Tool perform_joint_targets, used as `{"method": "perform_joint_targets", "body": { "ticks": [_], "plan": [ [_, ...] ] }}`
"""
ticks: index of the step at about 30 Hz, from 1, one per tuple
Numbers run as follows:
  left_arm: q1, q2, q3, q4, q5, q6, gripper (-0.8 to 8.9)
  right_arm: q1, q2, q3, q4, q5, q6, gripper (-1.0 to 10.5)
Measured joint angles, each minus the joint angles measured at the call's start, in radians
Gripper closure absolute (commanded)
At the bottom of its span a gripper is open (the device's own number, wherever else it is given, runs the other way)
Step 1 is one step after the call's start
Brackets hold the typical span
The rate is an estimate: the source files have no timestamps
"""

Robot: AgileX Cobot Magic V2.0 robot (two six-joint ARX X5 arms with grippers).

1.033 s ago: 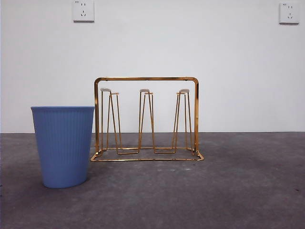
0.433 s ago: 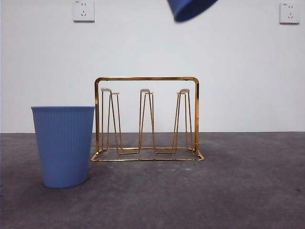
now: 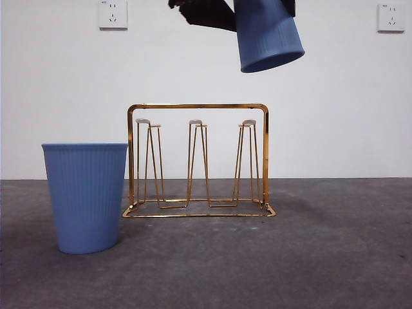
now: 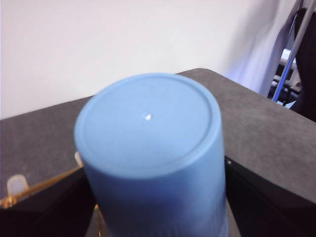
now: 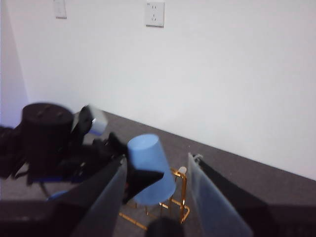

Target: Pick up cup 1,put cup 1 in the cup rack,pick up cup 2,put cup 2 in the cup rack

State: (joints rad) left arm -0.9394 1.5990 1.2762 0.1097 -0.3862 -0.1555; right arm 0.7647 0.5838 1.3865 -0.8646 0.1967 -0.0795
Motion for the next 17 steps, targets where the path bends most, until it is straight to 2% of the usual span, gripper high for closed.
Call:
{"method": "perform_joint_targets", "body": {
  "ticks": [9,17],
  "plan": [
    [0.066,0.053,0.020,-0.020,-0.005,0.014,8.21,0.000,0.001,0.000,-0.027,0.004,0.000,7.3],
    [0.075,0.086,0.020,-0.003,0.000,0.014,8.21,0.000,0.002,0.000,-0.025,0.005,0.000,7.3]
  ]
}}
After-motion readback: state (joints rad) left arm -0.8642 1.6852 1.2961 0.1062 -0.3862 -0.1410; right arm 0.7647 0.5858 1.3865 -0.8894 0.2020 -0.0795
